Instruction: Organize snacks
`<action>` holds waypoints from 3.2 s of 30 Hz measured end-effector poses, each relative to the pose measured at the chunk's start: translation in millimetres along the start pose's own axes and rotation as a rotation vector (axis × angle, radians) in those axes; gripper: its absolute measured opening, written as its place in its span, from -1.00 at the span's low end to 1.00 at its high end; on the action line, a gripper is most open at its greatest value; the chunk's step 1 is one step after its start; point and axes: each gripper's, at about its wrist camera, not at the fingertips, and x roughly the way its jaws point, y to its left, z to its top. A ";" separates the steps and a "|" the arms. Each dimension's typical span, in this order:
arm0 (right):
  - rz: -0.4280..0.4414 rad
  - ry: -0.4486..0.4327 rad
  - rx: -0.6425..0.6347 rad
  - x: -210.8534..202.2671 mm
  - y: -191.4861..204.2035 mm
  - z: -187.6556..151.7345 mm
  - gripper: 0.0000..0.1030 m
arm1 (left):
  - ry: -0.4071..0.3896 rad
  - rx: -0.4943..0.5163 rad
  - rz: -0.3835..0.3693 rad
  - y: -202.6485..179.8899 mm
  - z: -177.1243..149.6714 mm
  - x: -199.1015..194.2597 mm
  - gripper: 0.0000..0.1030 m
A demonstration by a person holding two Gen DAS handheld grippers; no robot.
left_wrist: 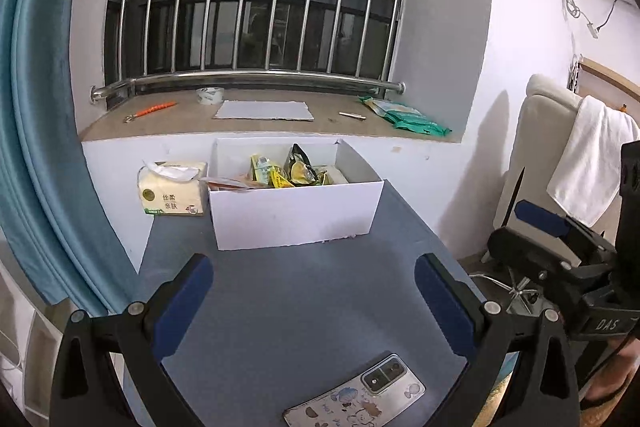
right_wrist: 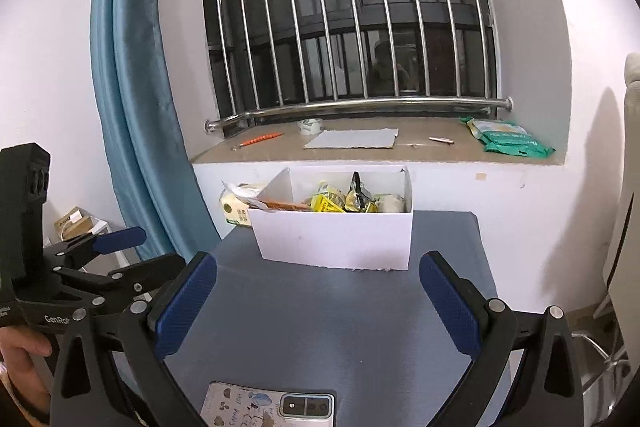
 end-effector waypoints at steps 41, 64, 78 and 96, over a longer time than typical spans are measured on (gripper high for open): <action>0.021 0.028 0.001 4.9 4.7 -5.2 1.00 | 0.014 0.029 0.030 -3.9 -1.9 7.5 1.00; 0.024 0.029 -0.005 5.5 6.7 -6.2 1.00 | 0.014 0.024 0.035 0.9 -2.4 4.3 1.00; 0.026 0.035 -0.018 2.5 13.2 -7.7 1.00 | 0.010 0.019 0.040 2.7 -2.7 -0.1 1.00; 0.030 0.024 -0.023 -2.1 16.7 -5.1 1.00 | 0.005 0.027 0.042 2.7 -3.4 -6.7 1.00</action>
